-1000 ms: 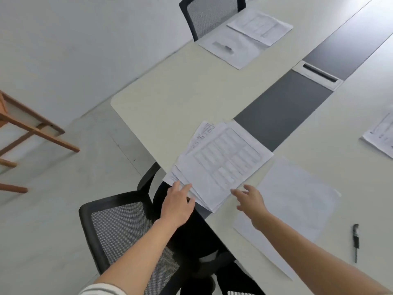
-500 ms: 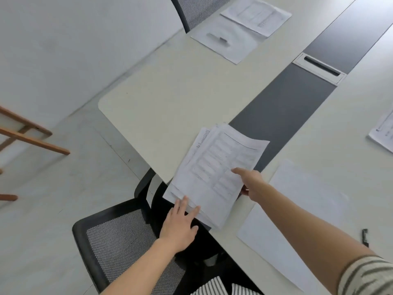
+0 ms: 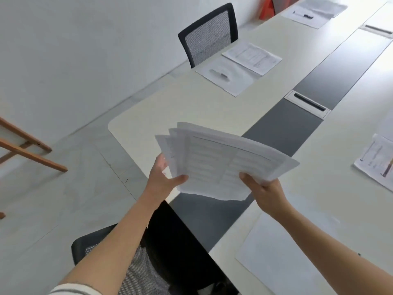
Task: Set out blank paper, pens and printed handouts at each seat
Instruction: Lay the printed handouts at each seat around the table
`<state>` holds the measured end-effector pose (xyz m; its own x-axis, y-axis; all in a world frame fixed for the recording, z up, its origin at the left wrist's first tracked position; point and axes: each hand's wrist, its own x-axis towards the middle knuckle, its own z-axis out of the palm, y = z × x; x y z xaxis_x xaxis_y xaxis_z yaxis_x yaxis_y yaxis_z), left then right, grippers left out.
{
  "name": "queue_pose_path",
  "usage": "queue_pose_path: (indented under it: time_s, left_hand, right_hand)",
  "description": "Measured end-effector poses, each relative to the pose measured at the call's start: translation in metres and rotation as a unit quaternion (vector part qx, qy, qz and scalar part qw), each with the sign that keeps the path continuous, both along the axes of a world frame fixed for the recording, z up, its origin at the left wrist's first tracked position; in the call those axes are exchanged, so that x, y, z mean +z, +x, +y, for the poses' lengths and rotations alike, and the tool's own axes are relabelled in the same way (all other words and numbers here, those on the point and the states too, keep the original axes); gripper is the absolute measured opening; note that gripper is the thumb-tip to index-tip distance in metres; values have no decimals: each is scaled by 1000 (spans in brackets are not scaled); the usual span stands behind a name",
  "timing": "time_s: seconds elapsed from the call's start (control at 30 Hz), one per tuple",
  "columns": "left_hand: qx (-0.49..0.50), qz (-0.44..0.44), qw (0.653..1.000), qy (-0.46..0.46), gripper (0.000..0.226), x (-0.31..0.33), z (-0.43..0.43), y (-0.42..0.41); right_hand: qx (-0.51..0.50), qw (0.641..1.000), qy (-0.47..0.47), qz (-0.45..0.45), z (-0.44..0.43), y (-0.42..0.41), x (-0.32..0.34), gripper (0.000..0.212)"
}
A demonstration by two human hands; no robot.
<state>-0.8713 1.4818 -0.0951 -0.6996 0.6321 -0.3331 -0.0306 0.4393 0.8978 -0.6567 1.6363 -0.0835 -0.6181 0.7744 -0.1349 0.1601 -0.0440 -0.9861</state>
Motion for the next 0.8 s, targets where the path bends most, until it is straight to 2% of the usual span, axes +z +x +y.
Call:
queue_pose_path:
  time_s: [0.07,0.1,0.23,0.37,0.53,0.57,0.67,0.8]
  left_hand:
    - [-6,-14,999,32,40,17,10,2]
    - [-10,-15,999,30,30,19,13,5]
    - [-38,-17,999,5,30,5,15,19]
    - [-57,-5,998,-31,27,-14,18,33]
    - [-28,-11,1000,6,12,-10,28,35]
    - [-16,6,1000,0,12,-11,26,33]
    - [4,49,995,-89,34,-27,7,29]
    - [-65,69,974,-205,36,-58,-25,47]
  right_hand:
    - [19,999,27,-5,1,5,3,32]
    - [29,999,34,-20,1,7,2,34]
    - [26,997,15,-73,2,13,-15,33]
    - [30,995,-29,-91,5,12,-35,35]
    - [-32,993,-26,-114,8,2,-39,17]
    - [-54,991,-51,-111,10,0,-41,17]
    - [-115,966,-190,-132,14,-8,-60,4]
    - [-167,906,-321,-218,9,-17,-107,29]
